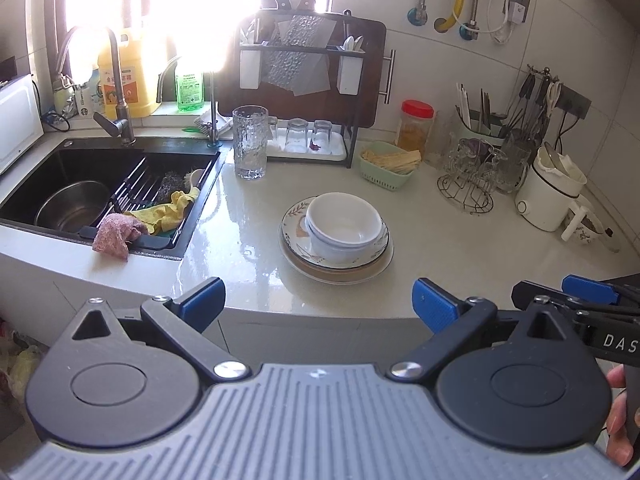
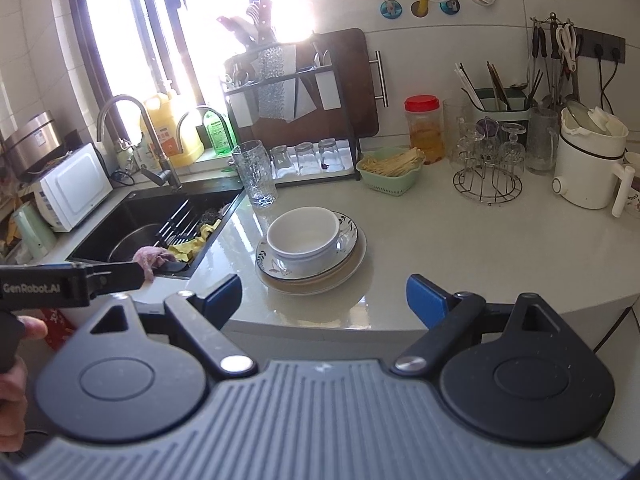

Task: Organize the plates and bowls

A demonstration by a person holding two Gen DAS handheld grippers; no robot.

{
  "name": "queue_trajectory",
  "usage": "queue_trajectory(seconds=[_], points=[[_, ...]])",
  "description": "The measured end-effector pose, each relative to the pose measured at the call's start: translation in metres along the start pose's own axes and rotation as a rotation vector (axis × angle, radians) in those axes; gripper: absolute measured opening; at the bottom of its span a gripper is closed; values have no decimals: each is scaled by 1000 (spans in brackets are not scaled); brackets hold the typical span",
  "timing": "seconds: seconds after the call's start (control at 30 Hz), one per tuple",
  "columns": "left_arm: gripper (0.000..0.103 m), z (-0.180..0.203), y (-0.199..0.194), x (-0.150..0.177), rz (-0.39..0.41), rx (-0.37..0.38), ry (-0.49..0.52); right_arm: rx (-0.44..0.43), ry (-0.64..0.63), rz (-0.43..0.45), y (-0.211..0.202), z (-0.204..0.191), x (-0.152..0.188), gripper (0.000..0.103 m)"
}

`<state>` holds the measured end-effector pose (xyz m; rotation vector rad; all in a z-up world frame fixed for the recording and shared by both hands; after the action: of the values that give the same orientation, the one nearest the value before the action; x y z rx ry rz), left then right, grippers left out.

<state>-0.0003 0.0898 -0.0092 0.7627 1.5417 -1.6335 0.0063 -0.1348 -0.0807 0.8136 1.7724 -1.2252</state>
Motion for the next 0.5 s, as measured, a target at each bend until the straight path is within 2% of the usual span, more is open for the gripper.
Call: queue_trajectory(seconds=[0.5], points=[[101, -4, -7, 1, -11, 26, -26, 1, 2, 3, -3, -4, 4, 91]])
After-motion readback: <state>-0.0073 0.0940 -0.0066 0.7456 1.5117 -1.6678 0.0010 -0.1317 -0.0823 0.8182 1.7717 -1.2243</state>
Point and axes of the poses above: each gripper's, at about its wrist camera, not at the fingertips, and y roughly the way its jaws point, z to its right, x to its underside, the point moved 4 cm from there along y, roughly the way its jaws point, and after that the axes turned 7 degrees about z, right-handed, at the moved point
